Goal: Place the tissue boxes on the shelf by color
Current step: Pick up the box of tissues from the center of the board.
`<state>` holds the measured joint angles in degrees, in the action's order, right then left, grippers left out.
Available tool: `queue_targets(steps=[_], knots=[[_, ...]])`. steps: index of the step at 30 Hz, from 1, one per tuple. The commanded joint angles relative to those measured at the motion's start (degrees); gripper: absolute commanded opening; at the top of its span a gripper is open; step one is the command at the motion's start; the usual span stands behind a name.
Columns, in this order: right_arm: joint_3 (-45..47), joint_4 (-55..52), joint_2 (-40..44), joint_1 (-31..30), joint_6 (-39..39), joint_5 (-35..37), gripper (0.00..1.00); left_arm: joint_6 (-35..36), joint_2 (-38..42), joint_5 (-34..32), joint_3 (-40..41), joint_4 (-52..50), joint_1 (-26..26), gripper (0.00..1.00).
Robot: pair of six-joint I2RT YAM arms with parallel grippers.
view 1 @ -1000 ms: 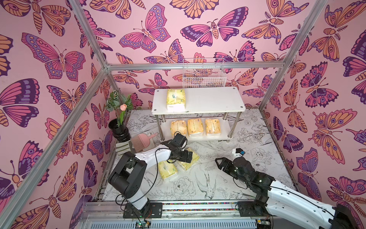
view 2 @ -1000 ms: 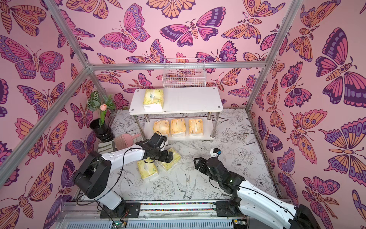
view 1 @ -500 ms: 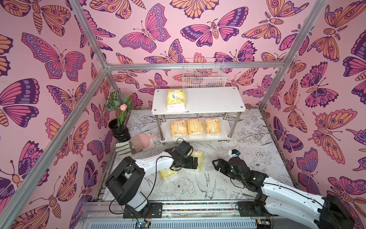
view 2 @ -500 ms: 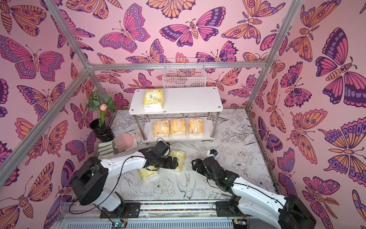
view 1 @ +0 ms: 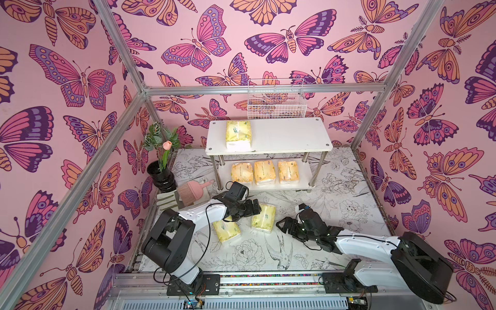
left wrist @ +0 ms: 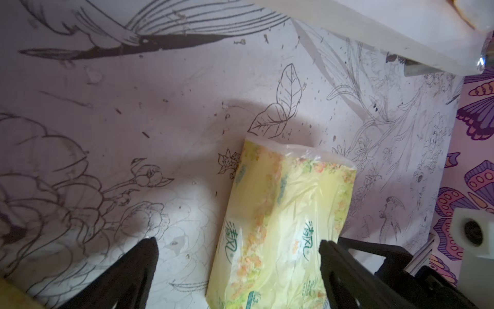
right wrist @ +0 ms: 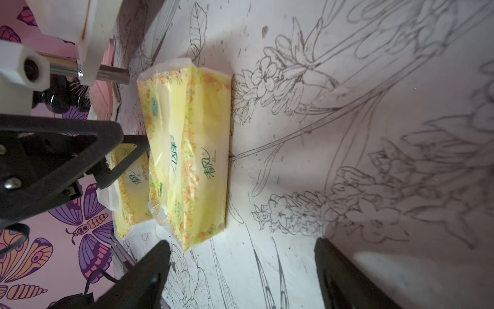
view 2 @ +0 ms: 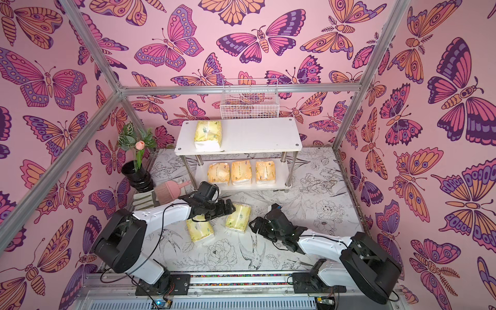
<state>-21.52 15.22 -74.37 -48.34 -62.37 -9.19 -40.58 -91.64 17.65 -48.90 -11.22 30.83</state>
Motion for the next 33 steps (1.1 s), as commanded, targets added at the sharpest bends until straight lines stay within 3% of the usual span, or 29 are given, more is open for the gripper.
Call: queue_targets(steps=[1, 11, 25, 33], knots=[[-2.1, 5.9, -3.1, 0.4, -0.2, -3.8, 0.87, -1.4, -2.5, 5.3, 0.2, 3.6, -0.3, 1.0], [0.4, 16.4, -12.2, 0.4, -6.5, -3.1, 0.87, -4.6, -5.3, 7.6, 1.7, 8.5, -0.3, 1.0], [2.7, 41.3, -31.7, -0.8, -18.8, -3.0, 0.85, -8.5, -5.7, 8.1, 6.6, 14.5, 0.6, 1.0], [2.2, 51.7, -39.4, -1.2, -21.6, -4.2, 0.82, -10.5, -6.8, 7.4, 8.8, 17.7, 2.6, 1.0]])
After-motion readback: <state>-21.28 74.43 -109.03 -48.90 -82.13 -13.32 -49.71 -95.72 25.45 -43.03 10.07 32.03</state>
